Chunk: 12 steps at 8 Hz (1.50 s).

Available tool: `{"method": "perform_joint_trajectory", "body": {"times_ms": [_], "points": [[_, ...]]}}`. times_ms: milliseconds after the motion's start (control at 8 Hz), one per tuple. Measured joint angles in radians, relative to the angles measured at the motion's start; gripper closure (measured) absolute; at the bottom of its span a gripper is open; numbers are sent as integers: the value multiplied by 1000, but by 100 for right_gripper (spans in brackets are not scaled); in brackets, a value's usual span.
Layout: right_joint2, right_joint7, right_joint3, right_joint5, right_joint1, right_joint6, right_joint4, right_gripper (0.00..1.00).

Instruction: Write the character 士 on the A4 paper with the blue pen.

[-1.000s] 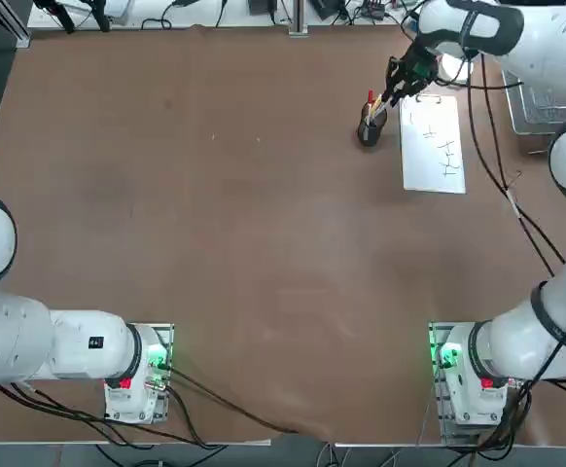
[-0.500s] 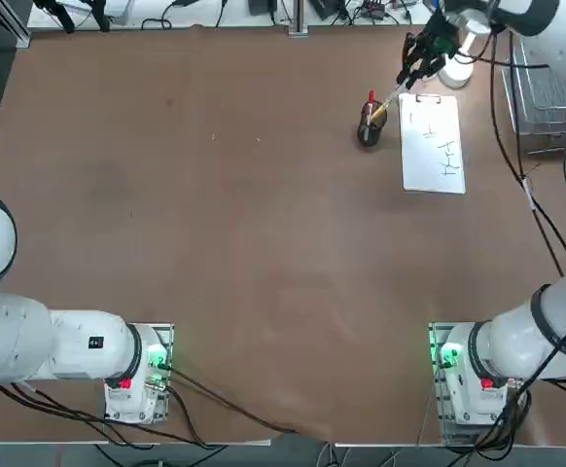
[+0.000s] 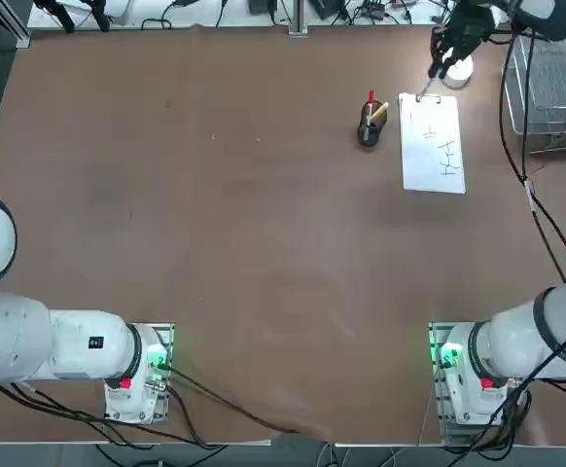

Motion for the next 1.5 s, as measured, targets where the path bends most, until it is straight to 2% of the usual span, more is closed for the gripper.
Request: {"method": "perform_joint_trajectory", "body": {"times_ms": [250,625,1125,1500], "points": [[-1,-48,-1,-43,-28,9,-88,80],[-12,-52,-1,-116,-46,151,-277,80],[-31,-35,-1,-121,-53,228,-389,80],[-64,-26,-1,-121,-53,232,-432,80]]}}
